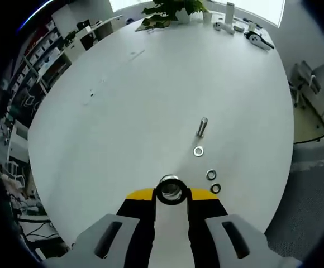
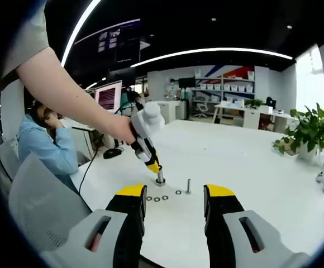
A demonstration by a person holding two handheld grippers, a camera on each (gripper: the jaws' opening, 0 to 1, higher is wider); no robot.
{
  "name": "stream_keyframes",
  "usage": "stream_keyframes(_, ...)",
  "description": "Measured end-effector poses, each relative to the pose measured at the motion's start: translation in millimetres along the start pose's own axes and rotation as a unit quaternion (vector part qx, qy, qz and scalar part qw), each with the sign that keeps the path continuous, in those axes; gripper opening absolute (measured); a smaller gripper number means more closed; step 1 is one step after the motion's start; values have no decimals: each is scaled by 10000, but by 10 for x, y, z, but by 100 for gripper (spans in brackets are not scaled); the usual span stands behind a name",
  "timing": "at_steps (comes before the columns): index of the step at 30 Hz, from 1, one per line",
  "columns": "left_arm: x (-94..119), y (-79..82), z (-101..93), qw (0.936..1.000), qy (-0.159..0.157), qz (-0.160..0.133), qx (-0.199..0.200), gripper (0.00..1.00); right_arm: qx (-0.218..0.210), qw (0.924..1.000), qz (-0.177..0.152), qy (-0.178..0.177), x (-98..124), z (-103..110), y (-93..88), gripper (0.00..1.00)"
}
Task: Place the washer onto the threaded stud by aligning its center hole with the stud, sliding it down to the base, and recovering from edge contact or off-axis alignment until the washer reaches the visible bottom stop.
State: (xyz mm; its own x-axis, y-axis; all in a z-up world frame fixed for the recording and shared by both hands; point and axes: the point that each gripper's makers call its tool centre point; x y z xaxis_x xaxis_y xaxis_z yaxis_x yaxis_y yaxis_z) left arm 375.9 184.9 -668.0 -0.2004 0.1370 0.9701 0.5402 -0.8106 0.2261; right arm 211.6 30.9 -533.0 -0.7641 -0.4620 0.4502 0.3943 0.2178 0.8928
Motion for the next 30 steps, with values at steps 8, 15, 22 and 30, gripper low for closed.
stream_keyframes(8, -51, -17, 55, 9999, -39, 96, 120, 19, -31, 10000, -6, -30, 3, -17, 0, 43)
stream_keyframes(15, -64, -1, 45, 9998, -17, 193, -10, 19, -41, 10000, -1, -31, 2, -18, -3, 43)
stream_keyframes(22, -104, 1, 34, 9995, 2, 300, -121, 19, -46, 10000, -6, -40, 5, -22, -2, 43)
stream_keyframes(30, -136, -6, 42, 9991, 38, 403, -157, 19, -34, 10000, -10, -26, 7, -17, -1, 43)
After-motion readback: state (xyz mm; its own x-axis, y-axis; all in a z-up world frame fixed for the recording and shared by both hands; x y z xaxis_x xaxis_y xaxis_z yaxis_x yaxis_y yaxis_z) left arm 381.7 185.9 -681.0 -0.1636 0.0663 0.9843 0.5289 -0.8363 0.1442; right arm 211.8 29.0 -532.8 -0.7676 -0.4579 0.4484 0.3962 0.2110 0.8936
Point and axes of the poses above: the point that each gripper's makers call its tool centre point, and the gripper's own axes: x roughly backward along the fingers, z roughly to its left, y roughly out of its top, and after that the axes turned 8 degrees about z, right-handed
